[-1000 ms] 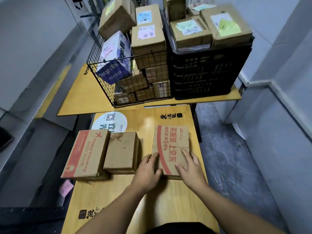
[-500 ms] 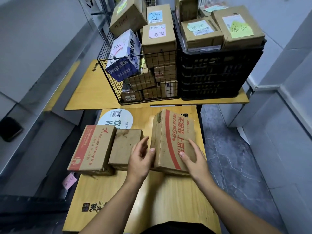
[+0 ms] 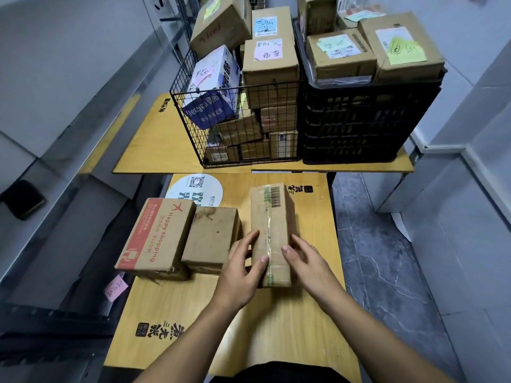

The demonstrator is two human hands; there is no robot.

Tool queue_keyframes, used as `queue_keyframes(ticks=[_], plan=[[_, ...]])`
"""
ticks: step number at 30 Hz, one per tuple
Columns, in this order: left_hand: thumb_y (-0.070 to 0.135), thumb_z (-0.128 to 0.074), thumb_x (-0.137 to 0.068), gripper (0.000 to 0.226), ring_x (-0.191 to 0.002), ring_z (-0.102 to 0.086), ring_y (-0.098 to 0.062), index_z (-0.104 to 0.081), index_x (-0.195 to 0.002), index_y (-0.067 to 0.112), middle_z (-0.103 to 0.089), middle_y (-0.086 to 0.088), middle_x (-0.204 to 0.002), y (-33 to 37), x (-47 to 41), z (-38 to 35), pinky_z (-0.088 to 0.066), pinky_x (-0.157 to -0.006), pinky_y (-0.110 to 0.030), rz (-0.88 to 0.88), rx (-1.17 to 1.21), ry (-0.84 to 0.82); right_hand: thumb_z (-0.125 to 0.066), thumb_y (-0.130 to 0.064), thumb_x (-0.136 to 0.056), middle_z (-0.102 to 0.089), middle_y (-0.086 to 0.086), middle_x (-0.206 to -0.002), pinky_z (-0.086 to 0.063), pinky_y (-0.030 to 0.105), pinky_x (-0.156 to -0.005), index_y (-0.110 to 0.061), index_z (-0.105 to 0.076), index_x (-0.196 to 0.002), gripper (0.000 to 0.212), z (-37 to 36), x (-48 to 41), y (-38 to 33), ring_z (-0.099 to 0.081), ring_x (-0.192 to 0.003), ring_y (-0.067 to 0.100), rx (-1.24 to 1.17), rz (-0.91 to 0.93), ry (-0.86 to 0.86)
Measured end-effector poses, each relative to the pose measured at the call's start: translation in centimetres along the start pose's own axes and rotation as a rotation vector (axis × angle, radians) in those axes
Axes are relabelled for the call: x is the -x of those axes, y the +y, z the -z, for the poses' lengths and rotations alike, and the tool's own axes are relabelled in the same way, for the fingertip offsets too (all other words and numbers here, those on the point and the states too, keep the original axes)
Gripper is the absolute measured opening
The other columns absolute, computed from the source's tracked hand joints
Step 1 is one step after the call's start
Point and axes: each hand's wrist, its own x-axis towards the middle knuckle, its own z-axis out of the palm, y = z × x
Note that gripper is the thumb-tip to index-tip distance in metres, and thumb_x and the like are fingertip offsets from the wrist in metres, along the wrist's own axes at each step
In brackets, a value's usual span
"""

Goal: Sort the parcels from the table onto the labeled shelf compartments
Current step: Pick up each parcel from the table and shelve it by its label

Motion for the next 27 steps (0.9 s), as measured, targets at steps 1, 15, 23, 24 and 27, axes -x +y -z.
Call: queue_keyframes(ticks=[1, 15, 23, 24, 27], plan=[[0.027, -0.064, -0.093, 0.053, -0.116, -0.046, 0.017, -0.04, -0.14, 0.038, -0.047, 0.021, -0.132, 0.2, 0.1, -0.1, -0.037, -0.088, -0.001, -0.013, -0.001, -0.004, -0.063, -0.084, -0.069, -0.055, -0.007, -0.142, -0.045, 0.042, -0.11, -0.035, -0.044, -0.147, 0.094, -0.3, 0.0, -0.1, -0.055, -0.129, 0.012, -0.077, -0.003, -0.003], [0.044, -0.062, -0.082, 0.056, -0.123, -0.047, 0.008, -0.046, -0.135, 0.039, -0.049, 0.013, -0.136, -1.3, -0.2, 0.2, -0.041, -0.109, -0.03, 0.147, 0.09, 0.101, -0.058, -0.023, -0.099, -0.074, 0.002, -0.112, -0.06, 0.043, -0.072, -0.035, -0.049, -0.136, 0.04, 2.2, -0.4, -0.6, -0.071, -0.105, 0.025, -0.626, -0.073, 0.086], [0.043, -0.063, -0.081, 0.061, -0.121, -0.049, 0.006, -0.045, -0.138, 0.039, -0.053, 0.014, -0.133, -0.5, 0.4, 1.2, -0.046, -0.103, -0.038, 0.109, 0.057, 0.15, -0.051, -0.027, -0.102, -0.065, -0.001, -0.128, -0.059, 0.039, -0.09, -0.054, -0.046, -0.135, 0.043, 2.1, -0.4, -1.4, -0.065, -0.116, 0.018, -0.462, 0.086, 0.037], [0.042, -0.063, -0.081, 0.059, -0.119, -0.048, 0.009, -0.044, -0.137, 0.041, -0.052, 0.015, -0.132, -0.3, 0.5, 1.7, -0.046, -0.102, -0.036, 0.089, 0.028, 0.172, -0.049, -0.027, -0.103, -0.061, -0.005, -0.133, -0.058, 0.037, -0.091, -0.058, -0.047, -0.132, 0.043, 1.9, -0.5, -1.7, -0.064, -0.118, 0.014, -0.391, 0.119, 0.031], [0.049, -0.063, -0.081, 0.059, -0.121, -0.044, 0.01, -0.041, -0.135, 0.051, -0.047, 0.016, -0.134, -0.1, 1.1, 3.3, -0.046, -0.1, -0.035, 0.046, -0.065, 0.221, -0.048, -0.029, -0.104, -0.05, -0.014, -0.137, -0.055, 0.029, -0.096, -0.063, -0.051, -0.127, 0.041, 1.4, -0.5, -2.4, -0.056, -0.122, 0.005, -0.171, 0.207, 0.036]])
